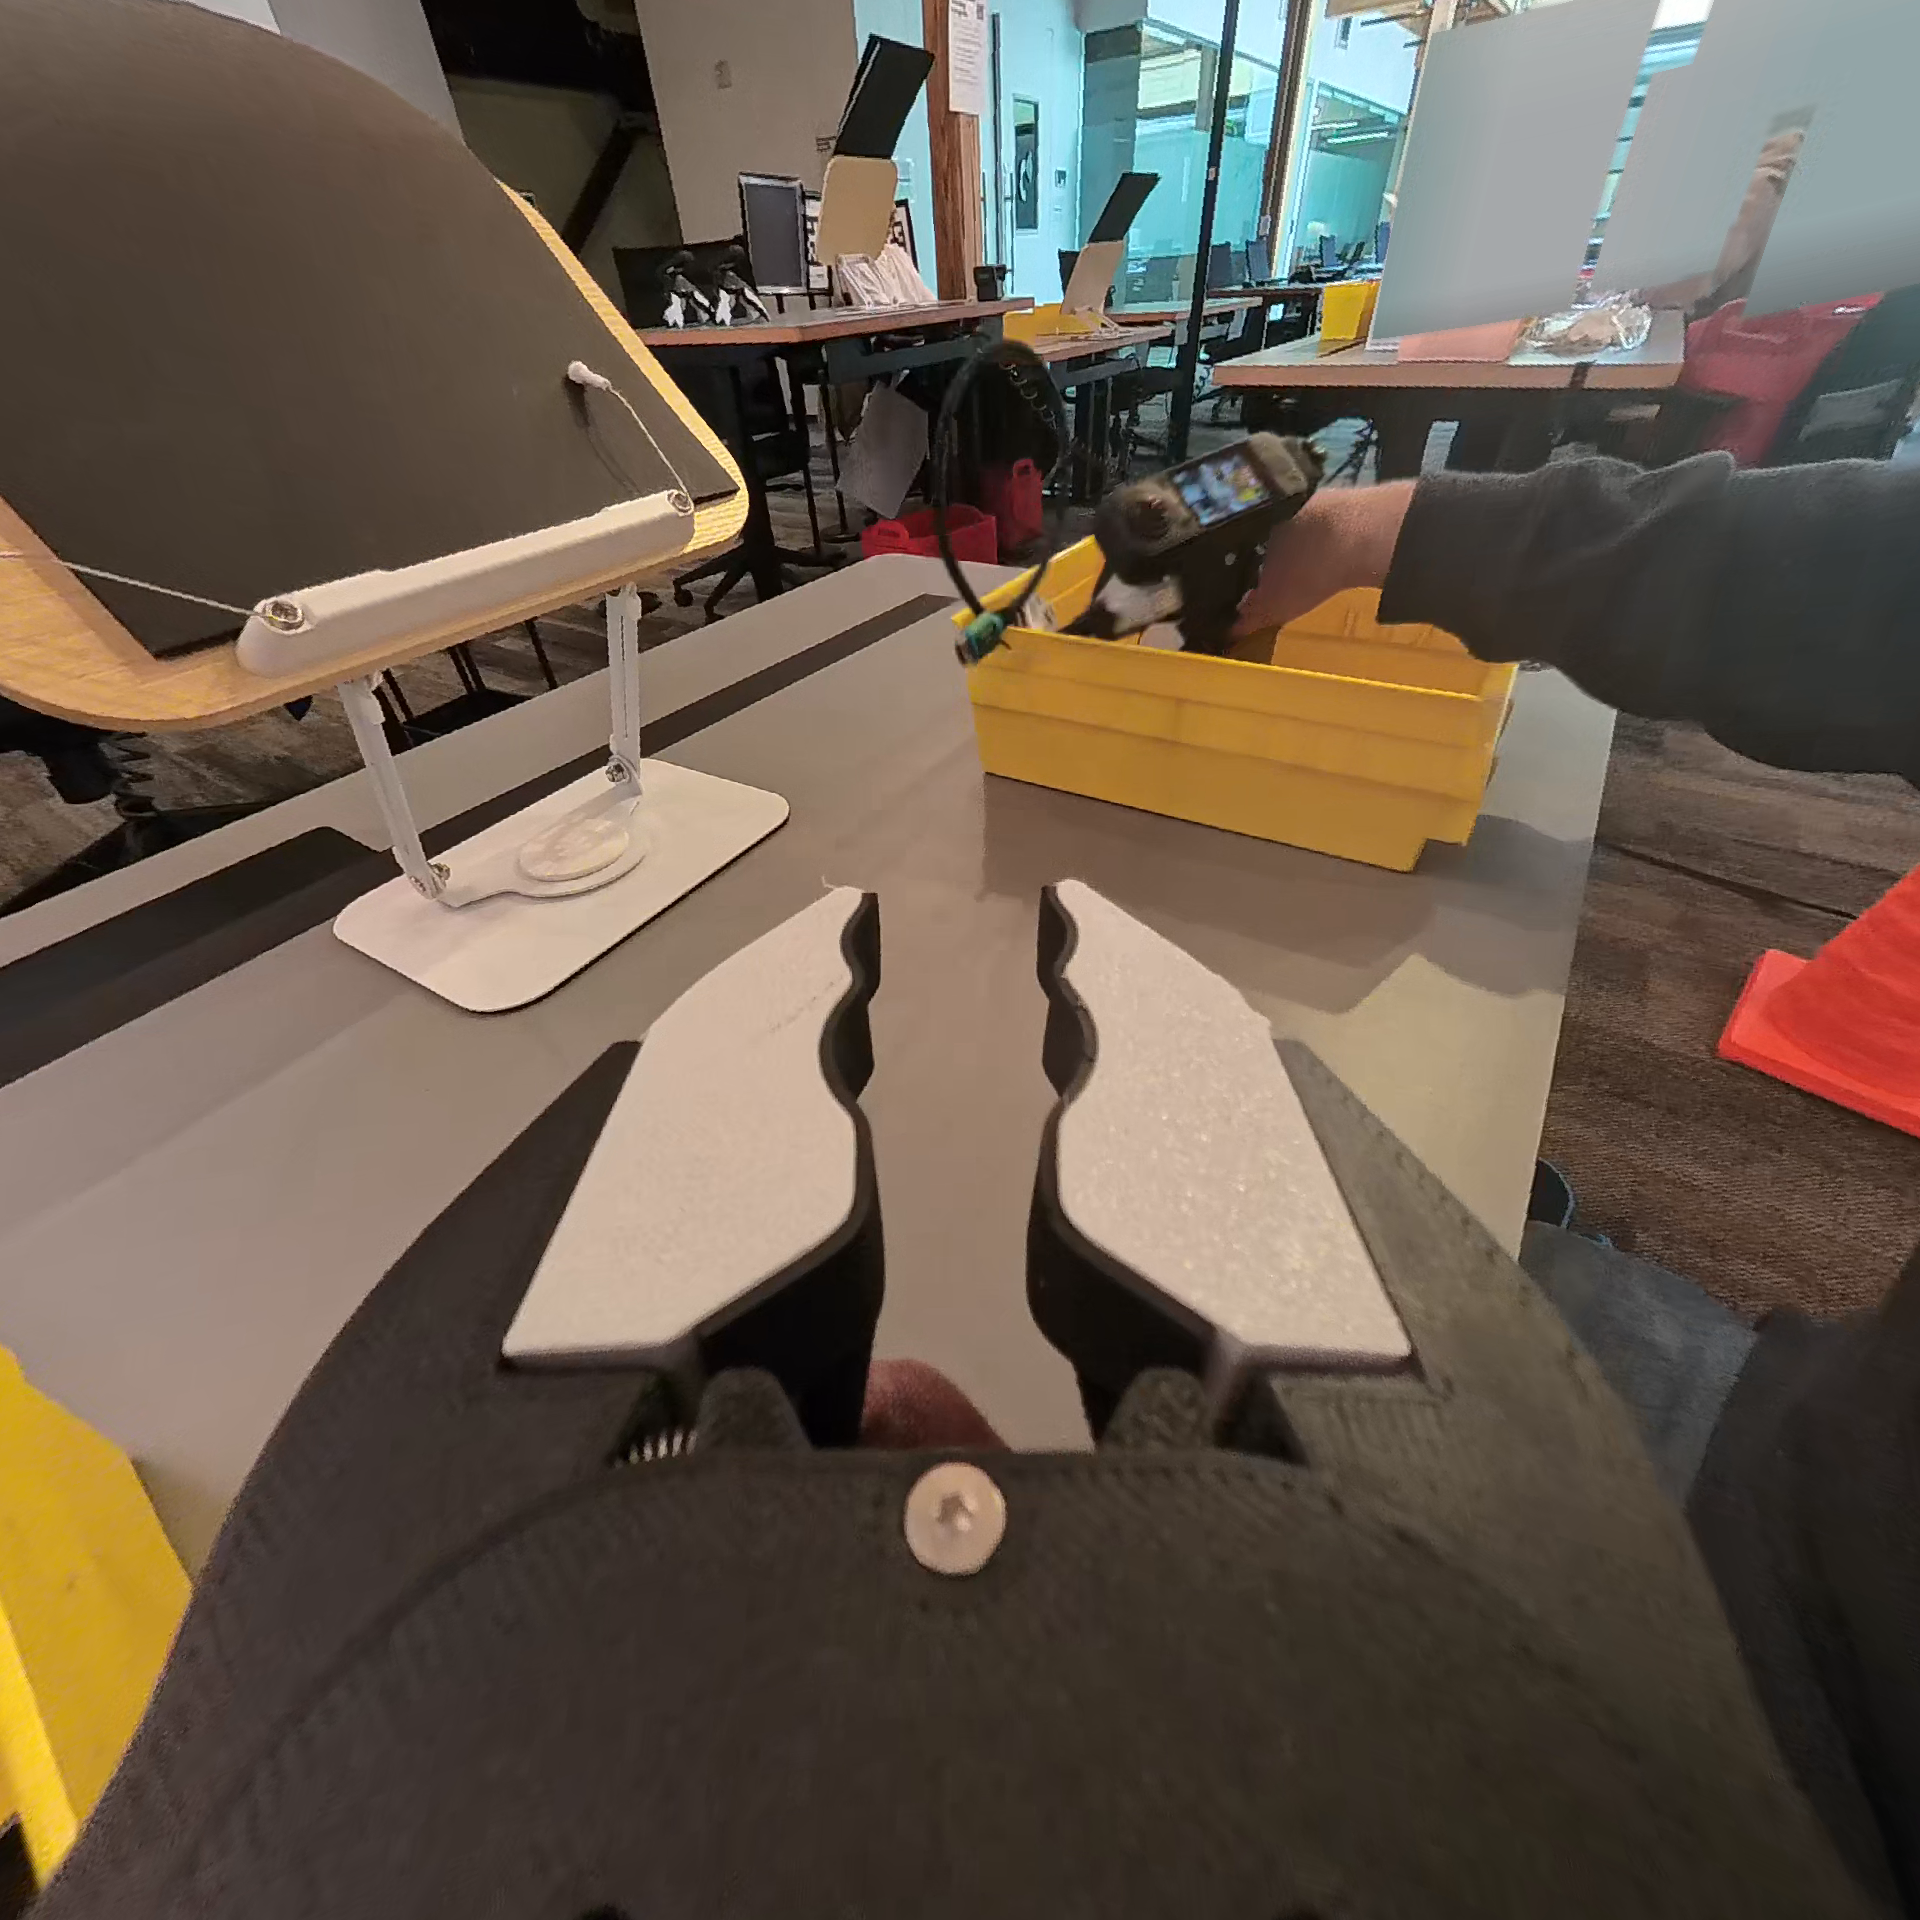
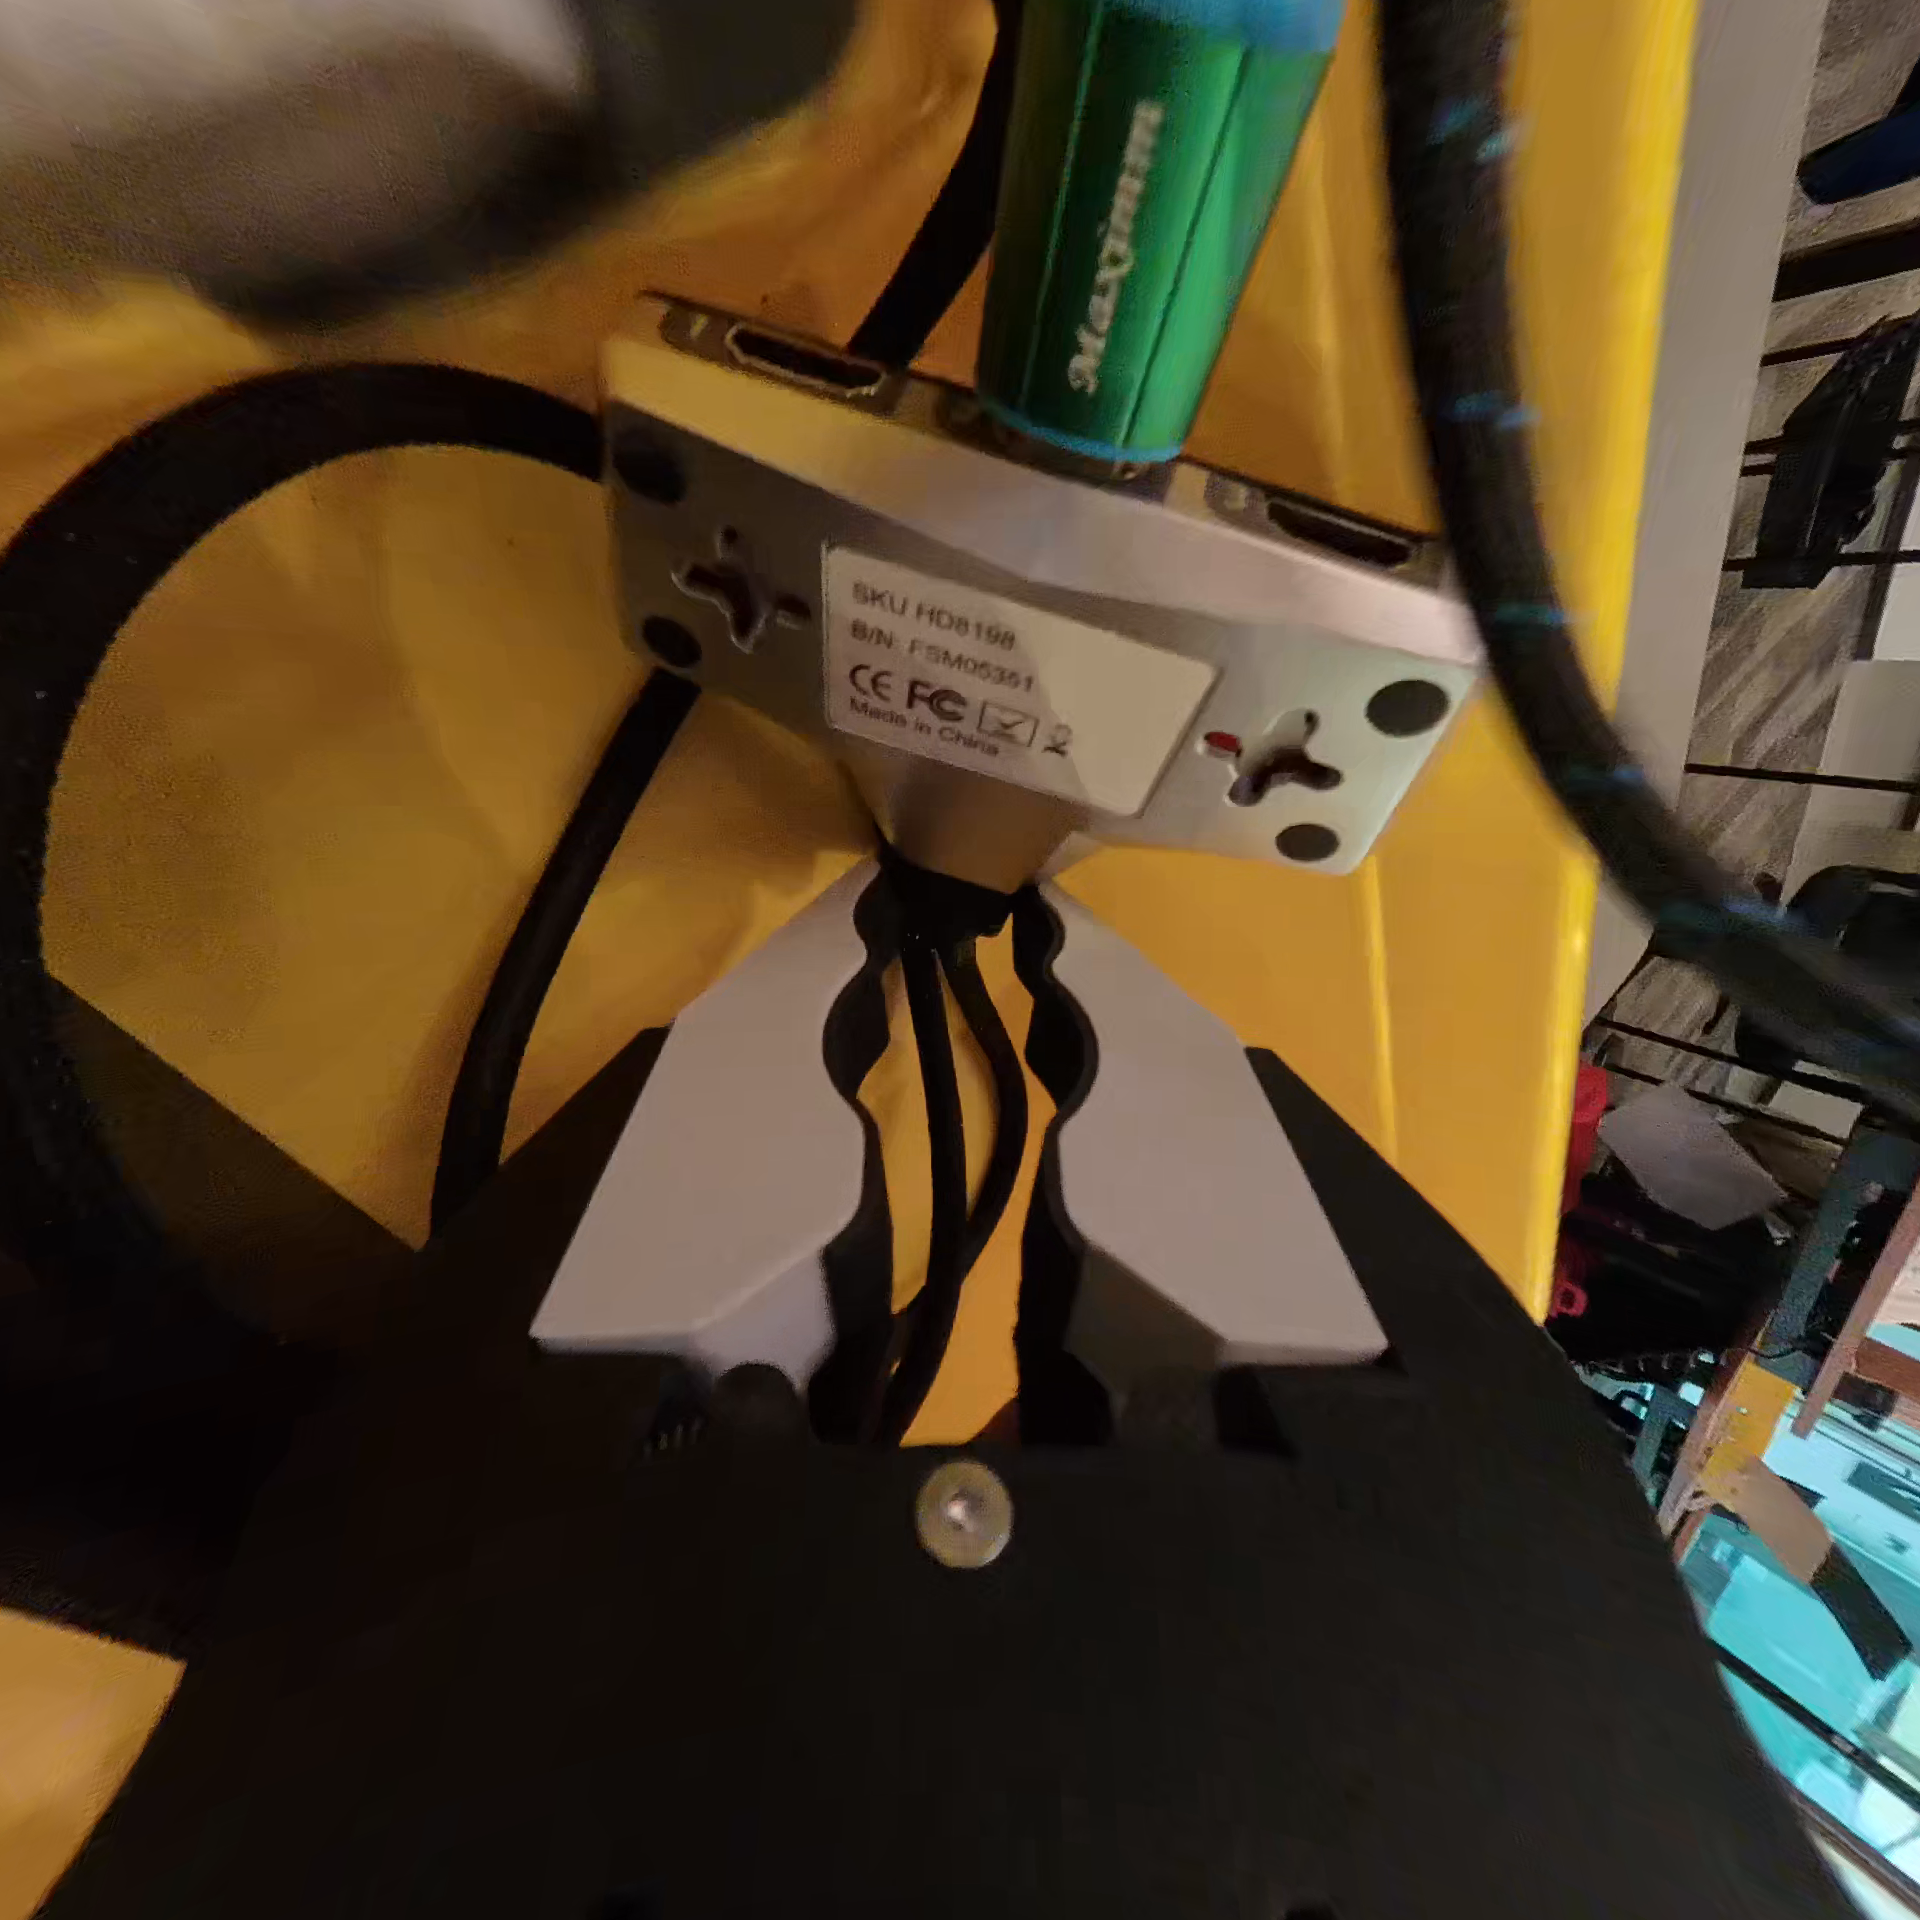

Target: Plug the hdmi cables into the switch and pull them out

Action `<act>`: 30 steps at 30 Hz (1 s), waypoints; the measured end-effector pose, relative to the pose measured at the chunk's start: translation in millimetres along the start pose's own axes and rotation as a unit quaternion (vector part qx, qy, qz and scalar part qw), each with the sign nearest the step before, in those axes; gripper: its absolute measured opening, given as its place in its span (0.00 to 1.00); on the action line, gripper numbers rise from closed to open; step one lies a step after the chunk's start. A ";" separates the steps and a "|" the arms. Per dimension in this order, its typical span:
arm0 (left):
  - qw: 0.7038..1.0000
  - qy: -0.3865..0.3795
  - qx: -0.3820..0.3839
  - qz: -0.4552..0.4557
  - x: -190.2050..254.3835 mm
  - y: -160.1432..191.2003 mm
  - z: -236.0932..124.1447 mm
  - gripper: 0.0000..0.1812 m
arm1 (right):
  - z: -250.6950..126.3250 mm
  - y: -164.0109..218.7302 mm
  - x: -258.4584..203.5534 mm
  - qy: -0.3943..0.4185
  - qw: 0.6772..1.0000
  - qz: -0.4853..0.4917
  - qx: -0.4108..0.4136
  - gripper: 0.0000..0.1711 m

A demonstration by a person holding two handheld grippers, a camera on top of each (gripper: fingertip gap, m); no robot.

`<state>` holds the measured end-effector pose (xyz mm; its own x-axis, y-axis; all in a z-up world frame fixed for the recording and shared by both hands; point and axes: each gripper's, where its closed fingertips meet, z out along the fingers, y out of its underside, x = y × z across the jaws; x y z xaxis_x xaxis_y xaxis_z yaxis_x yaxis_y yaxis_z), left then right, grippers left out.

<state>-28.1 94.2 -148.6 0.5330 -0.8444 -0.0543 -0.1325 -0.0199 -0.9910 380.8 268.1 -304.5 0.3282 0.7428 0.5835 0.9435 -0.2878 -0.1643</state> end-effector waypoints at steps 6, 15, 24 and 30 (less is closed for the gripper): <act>1.000 -0.003 -0.009 0.020 2.2 -2.8 0.0 0.16 | -7.8 5.5 3.6 -0.026 0.999 0.012 -0.045 0.14; 0.998 -0.030 -0.007 0.055 -10.3 -24.1 -14.1 0.16 | -60.3 -5.6 21.9 -0.041 0.997 0.063 -0.024 0.29; 0.976 -0.131 -0.061 0.161 -68.5 -59.5 -74.7 0.18 | -131.2 -18.8 27.4 0.026 0.995 0.092 0.024 0.25; 0.945 -0.204 -0.181 0.179 -137.6 -39.2 -132.7 0.21 | -173.0 -70.4 -4.5 0.025 0.987 0.087 0.129 0.22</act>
<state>-207.1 140.2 -86.0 0.6683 -0.5557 -0.4946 -0.6032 -0.0156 -0.7974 305.0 180.4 -158.0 0.4896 0.6627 0.5666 0.8555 -0.2395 -0.4591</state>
